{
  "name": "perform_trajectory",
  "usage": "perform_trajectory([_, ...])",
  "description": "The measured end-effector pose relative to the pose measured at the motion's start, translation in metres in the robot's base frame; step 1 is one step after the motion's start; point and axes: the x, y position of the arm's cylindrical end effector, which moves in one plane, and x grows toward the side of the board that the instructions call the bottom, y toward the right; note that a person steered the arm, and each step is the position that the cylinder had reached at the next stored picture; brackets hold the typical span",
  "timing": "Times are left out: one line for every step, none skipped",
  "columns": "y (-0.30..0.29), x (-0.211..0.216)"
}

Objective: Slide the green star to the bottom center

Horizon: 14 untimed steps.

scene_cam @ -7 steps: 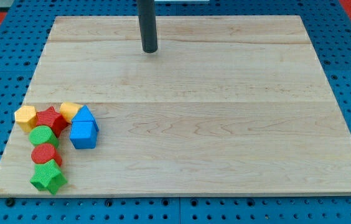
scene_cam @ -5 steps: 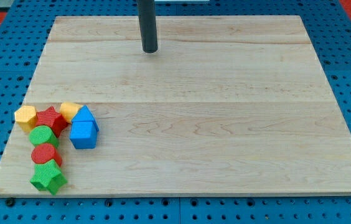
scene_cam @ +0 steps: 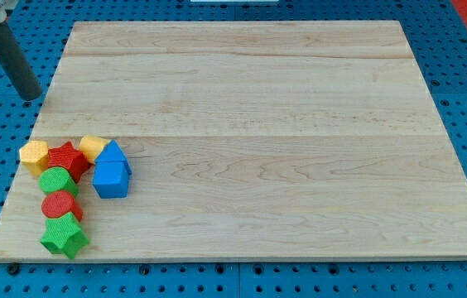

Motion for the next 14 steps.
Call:
perform_trajectory([0.0,0.001])
perform_trajectory([-0.001,0.002])
perform_trajectory([0.005,0.033])
perform_trajectory([0.007,0.119])
perform_trajectory([0.007,0.185])
perform_trajectory([0.045,0.227])
perform_trajectory([0.087,0.228])
perform_trajectory([0.124,0.228])
perform_trajectory([0.131,0.228])
perform_trajectory([0.131,0.251])
perform_trajectory([0.144,0.25])
perform_trajectory([0.157,0.243])
perform_trajectory([0.173,0.251])
perform_trajectory([0.197,0.251])
